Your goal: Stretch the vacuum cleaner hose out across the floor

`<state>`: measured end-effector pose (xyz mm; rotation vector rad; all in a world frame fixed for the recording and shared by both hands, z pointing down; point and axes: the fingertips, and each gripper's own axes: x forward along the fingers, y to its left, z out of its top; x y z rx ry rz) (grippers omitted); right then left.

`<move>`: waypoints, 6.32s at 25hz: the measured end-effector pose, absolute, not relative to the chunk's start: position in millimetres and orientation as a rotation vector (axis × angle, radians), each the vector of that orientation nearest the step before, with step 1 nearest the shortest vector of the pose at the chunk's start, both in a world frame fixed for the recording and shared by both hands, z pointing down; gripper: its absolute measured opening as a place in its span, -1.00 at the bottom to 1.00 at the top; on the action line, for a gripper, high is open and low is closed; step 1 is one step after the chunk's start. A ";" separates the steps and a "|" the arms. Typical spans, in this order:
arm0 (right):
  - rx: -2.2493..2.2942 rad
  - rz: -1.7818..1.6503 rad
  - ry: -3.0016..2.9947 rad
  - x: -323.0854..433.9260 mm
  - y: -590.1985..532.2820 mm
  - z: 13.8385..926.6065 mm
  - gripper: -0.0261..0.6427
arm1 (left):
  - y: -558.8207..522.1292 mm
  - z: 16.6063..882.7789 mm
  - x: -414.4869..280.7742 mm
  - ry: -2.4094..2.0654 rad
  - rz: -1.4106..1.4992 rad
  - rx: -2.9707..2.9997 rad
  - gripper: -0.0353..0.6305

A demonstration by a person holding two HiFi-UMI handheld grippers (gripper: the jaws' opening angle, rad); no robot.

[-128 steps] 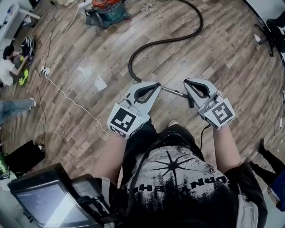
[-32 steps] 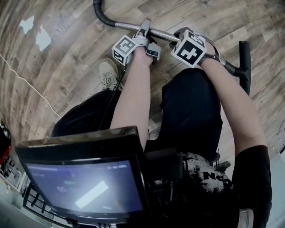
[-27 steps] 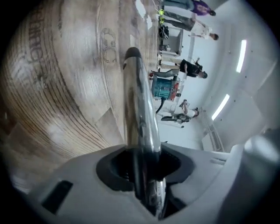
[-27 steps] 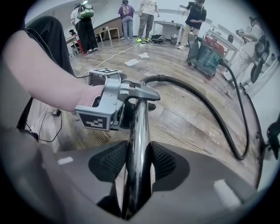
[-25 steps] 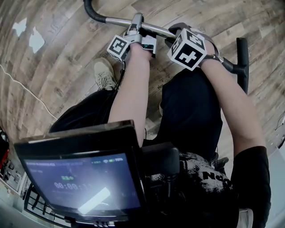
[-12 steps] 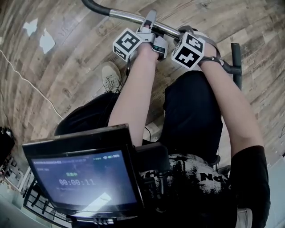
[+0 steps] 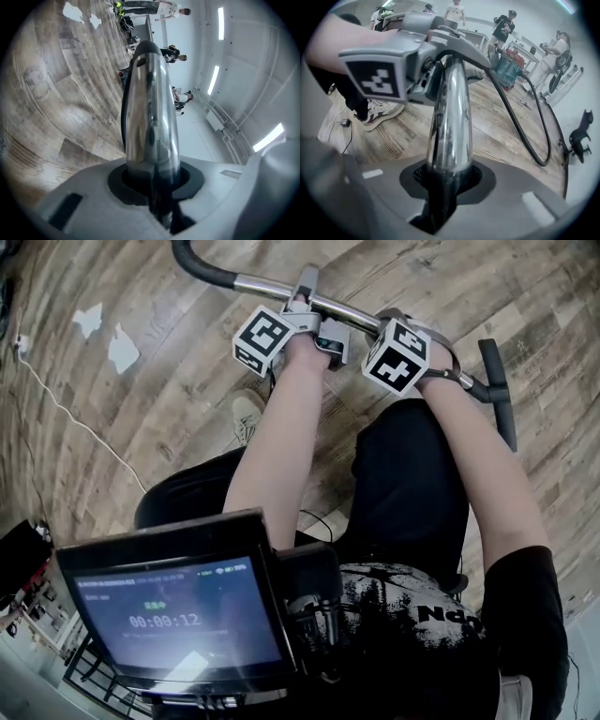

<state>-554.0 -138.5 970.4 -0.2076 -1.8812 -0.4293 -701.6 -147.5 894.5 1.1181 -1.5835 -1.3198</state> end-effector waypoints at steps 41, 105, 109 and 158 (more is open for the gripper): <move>-0.207 0.138 -1.993 -463.3 -64.9 559.4 -0.65 | -161.5 461.0 -610.9 -1.510 -0.980 1.359 -0.71; 0.321 0.171 -2.013 -176.1 18.4 382.1 -0.67 | -98.5 258.6 -265.7 -0.946 -0.801 1.735 -0.74; 0.297 0.176 -2.024 -114.7 27.7 389.3 -0.67 | -89.7 268.8 -206.5 -0.987 -0.778 1.735 -0.74; -0.043 0.018 -2.012 50.1 -117.2 386.0 -0.66 | -206.6 278.9 -76.3 -1.275 -0.929 1.527 -0.74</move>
